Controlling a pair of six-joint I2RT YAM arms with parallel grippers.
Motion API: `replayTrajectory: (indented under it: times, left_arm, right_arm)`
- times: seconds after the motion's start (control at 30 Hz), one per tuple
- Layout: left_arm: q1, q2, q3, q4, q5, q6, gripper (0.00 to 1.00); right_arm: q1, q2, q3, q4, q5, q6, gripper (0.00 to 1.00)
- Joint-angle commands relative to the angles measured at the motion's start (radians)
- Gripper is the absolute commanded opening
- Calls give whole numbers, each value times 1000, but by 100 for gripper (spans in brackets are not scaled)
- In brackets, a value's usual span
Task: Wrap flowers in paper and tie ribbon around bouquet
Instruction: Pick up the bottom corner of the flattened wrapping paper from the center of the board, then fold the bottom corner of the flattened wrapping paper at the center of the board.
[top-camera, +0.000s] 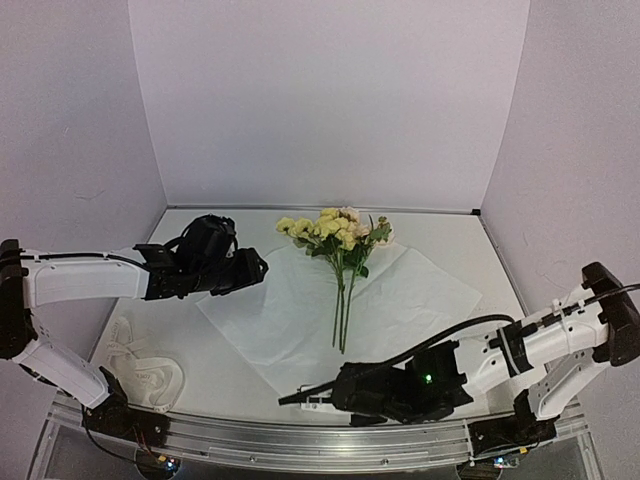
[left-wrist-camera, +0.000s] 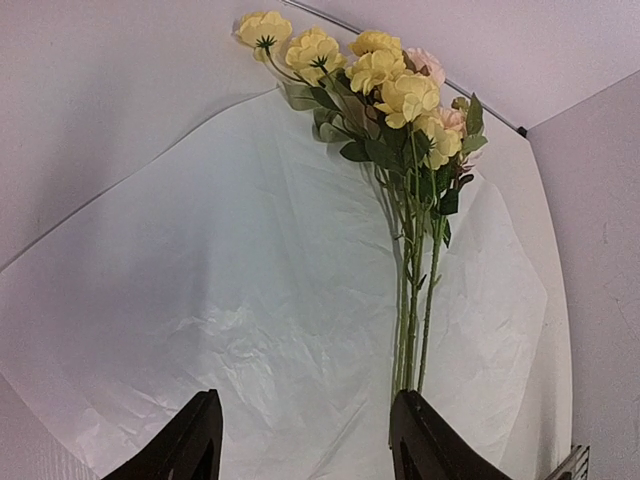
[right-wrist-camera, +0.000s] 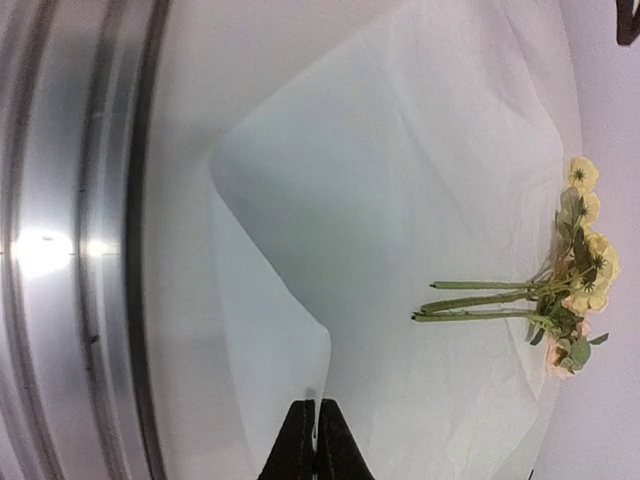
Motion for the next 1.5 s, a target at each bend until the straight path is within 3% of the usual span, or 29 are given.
replayTrajectory:
  times: [0.0,0.33,0.53,0.87,1.17,1.47]
  left_arm:
    - [22,-22,31,-2,13,28,59]
    - [63,22,102,-34,81,72,55]
    - [69,70,129,-37,146,101,54]
    - [71,136,69,7,311,123,52]
    - [68,257,95,76,458,135,47]
    - [29,314,126,53,529,178,44]
  right_arm:
    - [-132,-4,101,-74,-69,-41,0]
    - [-441,251,387,-97,-165,-83,0]
    - [-550,400,552,-93,-166,-34,0]
    - [-585,508,631,-69,-71,-10,0]
    - [-604,492,575,-38,32,18,0]
    - [-618,482,566,-39,-1,64,0]
